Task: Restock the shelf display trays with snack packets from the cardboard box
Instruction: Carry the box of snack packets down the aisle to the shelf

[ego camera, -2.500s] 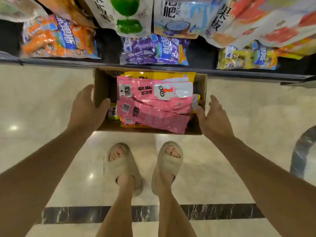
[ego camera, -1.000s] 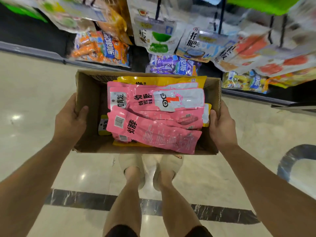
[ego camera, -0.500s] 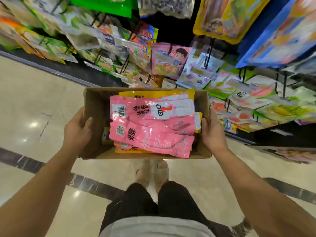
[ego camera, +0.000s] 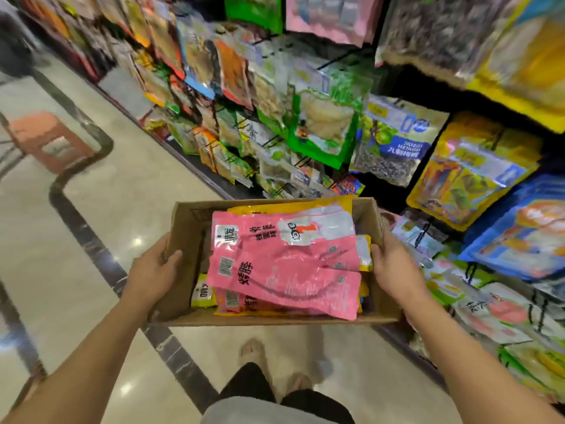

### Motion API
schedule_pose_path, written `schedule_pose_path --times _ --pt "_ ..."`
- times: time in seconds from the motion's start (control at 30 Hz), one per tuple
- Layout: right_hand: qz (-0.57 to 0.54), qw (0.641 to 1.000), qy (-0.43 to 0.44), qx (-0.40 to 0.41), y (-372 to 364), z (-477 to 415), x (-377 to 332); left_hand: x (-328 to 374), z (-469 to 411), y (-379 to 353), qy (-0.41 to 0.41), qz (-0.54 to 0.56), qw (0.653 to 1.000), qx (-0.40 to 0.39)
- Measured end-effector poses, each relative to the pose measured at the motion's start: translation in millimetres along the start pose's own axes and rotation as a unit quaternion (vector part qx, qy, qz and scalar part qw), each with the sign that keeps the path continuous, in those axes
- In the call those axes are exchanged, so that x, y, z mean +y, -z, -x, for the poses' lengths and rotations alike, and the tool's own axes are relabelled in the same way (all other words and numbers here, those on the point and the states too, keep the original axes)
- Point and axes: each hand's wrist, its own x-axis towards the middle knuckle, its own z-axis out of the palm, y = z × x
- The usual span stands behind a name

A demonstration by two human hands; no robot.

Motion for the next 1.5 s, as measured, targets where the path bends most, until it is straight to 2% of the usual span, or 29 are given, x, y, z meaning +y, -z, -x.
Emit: schedule_pose_path --times 0.2,0.4,0.93,1.3,1.5 --pt "0.010 0.997 0.064 -0.042 -5 -27 -82 -20 4 58 0.018 -0.005 0.997 0.074" --pt "0.010 0.992 0.101 -0.072 -37 -48 -172 -63 -21 118 0.062 -0.008 0.992 0.112" --pt "0.024 0.980 0.165 -0.107 -197 -107 -419 -188 -134 317 0.082 0.003 0.983 0.163" --pt "0.031 0.957 0.235 -0.169 -310 -231 -573 -244 -253 400 0.185 0.010 0.958 0.220" --pt "0.032 0.937 0.287 -0.195 -362 -312 -675 -265 -334 452 0.208 0.017 0.945 0.252"
